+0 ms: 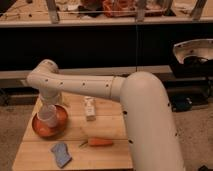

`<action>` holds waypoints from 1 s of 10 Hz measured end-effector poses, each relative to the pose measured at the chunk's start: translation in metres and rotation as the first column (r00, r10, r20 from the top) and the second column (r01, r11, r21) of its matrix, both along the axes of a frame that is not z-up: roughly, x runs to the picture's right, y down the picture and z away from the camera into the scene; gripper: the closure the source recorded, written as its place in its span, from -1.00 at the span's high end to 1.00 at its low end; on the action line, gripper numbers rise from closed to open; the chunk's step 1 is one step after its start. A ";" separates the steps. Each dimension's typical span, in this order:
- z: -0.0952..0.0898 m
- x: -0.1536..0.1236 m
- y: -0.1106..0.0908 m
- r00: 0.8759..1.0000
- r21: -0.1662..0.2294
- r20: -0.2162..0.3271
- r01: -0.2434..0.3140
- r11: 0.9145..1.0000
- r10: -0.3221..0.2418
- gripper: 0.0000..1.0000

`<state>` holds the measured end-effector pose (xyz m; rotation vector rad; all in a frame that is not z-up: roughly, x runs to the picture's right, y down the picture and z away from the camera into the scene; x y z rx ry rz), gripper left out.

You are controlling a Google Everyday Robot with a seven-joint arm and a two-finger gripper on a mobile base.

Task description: Place the ceramic cup in the ceramic bowl

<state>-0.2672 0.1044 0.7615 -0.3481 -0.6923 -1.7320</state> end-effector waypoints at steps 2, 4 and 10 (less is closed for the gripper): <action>0.000 0.000 0.000 1.000 0.004 -0.001 0.001 1.000 -0.001 0.60; -0.001 -0.002 -0.001 1.000 0.008 -0.001 0.001 1.000 -0.001 0.60; -0.001 -0.007 0.000 1.000 0.023 0.000 0.005 1.000 -0.005 0.60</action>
